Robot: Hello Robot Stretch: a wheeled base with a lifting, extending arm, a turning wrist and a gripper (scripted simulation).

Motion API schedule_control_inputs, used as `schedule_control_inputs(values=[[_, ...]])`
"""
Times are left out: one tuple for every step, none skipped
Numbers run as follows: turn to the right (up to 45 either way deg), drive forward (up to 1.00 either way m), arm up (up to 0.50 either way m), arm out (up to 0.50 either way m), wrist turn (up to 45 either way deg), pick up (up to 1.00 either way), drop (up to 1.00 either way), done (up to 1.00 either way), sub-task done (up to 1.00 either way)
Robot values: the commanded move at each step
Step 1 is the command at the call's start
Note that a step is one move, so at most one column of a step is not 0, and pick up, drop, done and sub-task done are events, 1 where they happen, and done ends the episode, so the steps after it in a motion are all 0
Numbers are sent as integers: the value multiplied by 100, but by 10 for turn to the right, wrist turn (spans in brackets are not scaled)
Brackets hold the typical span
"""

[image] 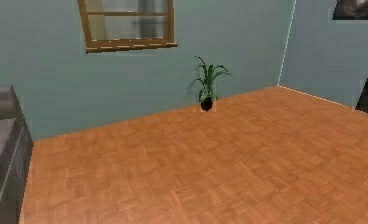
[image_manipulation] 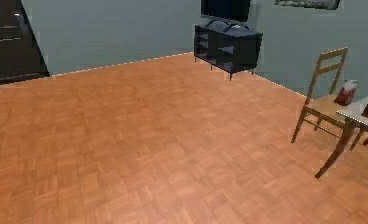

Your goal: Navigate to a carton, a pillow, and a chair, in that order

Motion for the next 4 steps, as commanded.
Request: schedule_control_inputs(values=[[0,45,0,0,0,0,0,0,0],[-450,0,0,0,0,0,0,0,0],[-450,0,0,0,0,0,0,0,0],[0,0,0,0,0,0,0,0,100]])
